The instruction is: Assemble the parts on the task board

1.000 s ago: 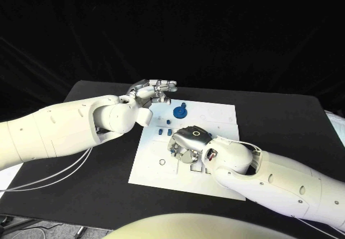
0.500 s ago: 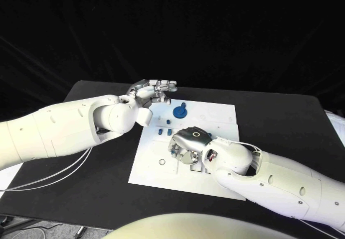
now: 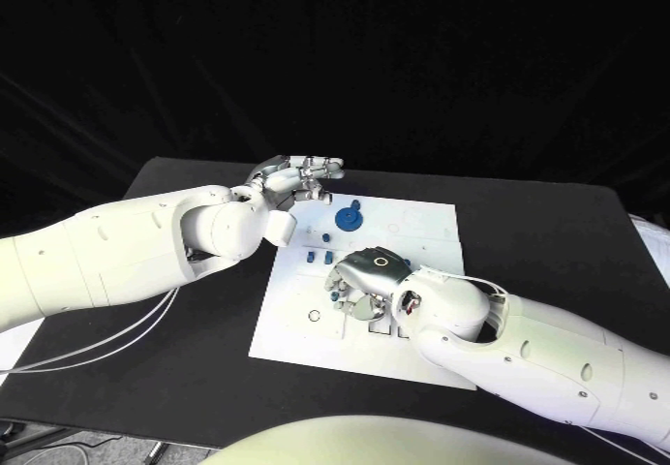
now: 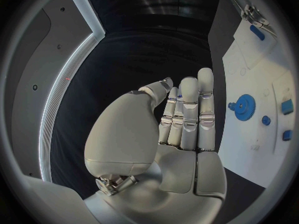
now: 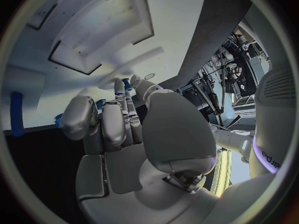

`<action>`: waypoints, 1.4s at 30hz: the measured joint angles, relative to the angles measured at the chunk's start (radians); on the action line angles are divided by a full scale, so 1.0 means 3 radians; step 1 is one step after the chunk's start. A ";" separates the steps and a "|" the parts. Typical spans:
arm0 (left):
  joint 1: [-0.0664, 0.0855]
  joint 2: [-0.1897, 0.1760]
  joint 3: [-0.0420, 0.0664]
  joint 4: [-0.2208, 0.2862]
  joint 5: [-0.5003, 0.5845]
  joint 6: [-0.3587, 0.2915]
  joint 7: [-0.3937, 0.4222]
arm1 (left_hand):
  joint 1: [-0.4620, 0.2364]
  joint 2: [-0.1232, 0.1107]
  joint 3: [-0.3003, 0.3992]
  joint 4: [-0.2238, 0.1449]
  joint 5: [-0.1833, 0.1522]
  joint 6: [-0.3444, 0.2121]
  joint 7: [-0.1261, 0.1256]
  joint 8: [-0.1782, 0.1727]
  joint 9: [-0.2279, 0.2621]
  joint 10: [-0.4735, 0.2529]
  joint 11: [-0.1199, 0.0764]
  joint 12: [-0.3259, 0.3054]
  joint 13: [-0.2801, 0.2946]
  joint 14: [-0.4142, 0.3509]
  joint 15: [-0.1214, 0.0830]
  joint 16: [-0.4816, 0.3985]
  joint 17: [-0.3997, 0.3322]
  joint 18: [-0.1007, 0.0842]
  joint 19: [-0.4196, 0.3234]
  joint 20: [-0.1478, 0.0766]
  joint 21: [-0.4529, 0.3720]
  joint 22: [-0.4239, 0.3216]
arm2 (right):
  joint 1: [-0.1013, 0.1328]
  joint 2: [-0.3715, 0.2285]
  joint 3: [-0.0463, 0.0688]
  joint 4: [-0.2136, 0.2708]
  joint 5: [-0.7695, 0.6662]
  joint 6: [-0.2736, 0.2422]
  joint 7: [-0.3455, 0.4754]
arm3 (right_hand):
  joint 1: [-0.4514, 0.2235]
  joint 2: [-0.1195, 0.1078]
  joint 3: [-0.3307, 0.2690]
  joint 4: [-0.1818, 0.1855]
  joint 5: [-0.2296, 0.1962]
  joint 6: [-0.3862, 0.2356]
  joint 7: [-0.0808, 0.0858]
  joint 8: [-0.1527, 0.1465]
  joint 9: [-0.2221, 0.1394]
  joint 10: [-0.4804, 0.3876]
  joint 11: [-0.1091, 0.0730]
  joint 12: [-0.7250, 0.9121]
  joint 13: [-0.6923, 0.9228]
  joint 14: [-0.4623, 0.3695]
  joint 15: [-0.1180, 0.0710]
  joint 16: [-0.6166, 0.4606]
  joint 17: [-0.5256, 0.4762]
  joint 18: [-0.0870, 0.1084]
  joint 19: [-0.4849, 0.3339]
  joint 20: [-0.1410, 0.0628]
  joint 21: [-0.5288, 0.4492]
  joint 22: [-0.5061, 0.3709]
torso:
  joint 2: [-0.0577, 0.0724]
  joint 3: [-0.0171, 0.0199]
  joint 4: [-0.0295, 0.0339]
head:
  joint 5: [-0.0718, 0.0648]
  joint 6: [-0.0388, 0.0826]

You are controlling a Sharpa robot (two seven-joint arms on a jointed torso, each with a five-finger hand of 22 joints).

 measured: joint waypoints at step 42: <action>0.0000 -0.0040 -0.0001 0.0003 -0.0005 0.0019 -0.0016 | 0.0000 0.0000 -0.0018 0.0000 0.0000 -0.0024 0.0000 0.0013 0.0000 -0.0012 -0.0012 0.0000 0.0000 0.0000 0.0000 0.0000 -0.0006 0.0000 0.0000 0.0000 -0.0013 -0.0004 | 0.0252 -0.1065 0.0231 0.0479 0.0250 -0.0006 -0.0283 | 0.0272 0.0032 -0.0911 0.0242 0.0066 -0.0101 -0.0090 0.0013 -0.0104 -0.0849 0.0135 0.0011 -0.0086 0.0006 0.0101 0.0007 -0.0055 0.0052 -0.0065 0.0102 -0.0117 -0.0194 | -0.0029 -0.0007 -0.0065 | -0.0163 0.0153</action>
